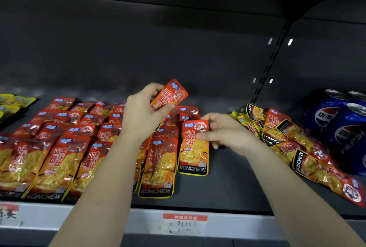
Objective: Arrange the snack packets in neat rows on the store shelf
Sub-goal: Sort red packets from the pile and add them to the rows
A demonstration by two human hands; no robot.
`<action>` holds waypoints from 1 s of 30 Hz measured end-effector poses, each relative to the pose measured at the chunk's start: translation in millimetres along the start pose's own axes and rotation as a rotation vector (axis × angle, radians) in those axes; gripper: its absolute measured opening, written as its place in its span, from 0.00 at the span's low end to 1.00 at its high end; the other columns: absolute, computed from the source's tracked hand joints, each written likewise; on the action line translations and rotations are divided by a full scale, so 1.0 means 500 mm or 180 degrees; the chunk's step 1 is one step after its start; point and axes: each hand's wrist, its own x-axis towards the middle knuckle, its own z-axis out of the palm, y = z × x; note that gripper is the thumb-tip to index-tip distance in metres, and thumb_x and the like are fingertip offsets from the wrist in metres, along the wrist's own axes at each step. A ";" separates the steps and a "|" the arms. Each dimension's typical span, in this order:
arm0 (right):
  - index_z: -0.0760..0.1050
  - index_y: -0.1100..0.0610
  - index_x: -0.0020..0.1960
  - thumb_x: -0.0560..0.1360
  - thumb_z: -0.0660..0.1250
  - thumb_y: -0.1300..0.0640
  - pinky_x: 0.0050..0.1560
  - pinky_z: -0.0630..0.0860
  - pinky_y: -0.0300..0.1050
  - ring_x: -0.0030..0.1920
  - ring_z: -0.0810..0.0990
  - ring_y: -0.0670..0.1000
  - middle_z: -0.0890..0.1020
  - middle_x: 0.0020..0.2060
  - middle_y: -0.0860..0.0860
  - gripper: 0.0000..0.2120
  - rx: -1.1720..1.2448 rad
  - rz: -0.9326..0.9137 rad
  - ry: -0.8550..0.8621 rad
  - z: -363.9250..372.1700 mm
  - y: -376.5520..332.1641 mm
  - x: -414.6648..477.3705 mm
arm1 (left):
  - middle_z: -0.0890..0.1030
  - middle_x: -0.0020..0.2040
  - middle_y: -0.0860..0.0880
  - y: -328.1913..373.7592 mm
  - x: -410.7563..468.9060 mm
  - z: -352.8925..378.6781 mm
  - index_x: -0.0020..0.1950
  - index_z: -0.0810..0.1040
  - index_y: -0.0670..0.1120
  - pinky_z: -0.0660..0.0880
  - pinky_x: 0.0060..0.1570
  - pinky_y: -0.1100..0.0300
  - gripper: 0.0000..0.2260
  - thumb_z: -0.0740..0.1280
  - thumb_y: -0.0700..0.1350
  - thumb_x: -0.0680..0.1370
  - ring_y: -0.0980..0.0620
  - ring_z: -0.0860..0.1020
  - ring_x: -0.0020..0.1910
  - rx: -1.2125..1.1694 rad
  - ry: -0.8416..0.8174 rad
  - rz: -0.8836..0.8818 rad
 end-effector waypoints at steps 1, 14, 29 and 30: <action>0.74 0.60 0.53 0.70 0.75 0.64 0.25 0.68 0.36 0.33 0.80 0.48 0.84 0.41 0.56 0.15 -0.0133 -0.0053 0.0018 0.000 0.001 0.001 | 0.80 0.49 0.58 0.001 0.000 0.000 0.58 0.76 0.49 0.74 0.49 0.66 0.18 0.75 0.49 0.71 0.60 0.79 0.49 -0.0019 0.0026 0.0014; 0.78 0.55 0.52 0.66 0.79 0.54 0.36 0.72 0.39 0.31 0.75 0.40 0.80 0.32 0.42 0.17 -0.1215 -0.0599 0.0150 0.006 0.013 0.007 | 0.80 0.57 0.54 0.009 -0.004 -0.005 0.66 0.70 0.51 0.77 0.53 0.63 0.23 0.73 0.51 0.73 0.57 0.79 0.55 -0.0384 0.0046 0.0028; 0.76 0.55 0.48 0.64 0.81 0.52 0.39 0.75 0.46 0.35 0.74 0.44 0.79 0.37 0.48 0.19 -0.1414 -0.0689 0.0209 0.003 0.017 0.006 | 0.79 0.59 0.53 0.017 -0.007 -0.001 0.67 0.66 0.53 0.79 0.55 0.54 0.26 0.74 0.46 0.73 0.56 0.80 0.56 -0.1273 -0.0097 -0.0262; 0.75 0.56 0.48 0.64 0.81 0.52 0.39 0.75 0.46 0.35 0.74 0.43 0.79 0.37 0.48 0.19 -0.1405 -0.0694 0.0208 0.003 0.017 0.006 | 0.78 0.60 0.54 0.018 -0.008 -0.002 0.67 0.65 0.54 0.79 0.56 0.53 0.27 0.74 0.46 0.72 0.56 0.79 0.57 -0.1362 -0.0144 -0.0272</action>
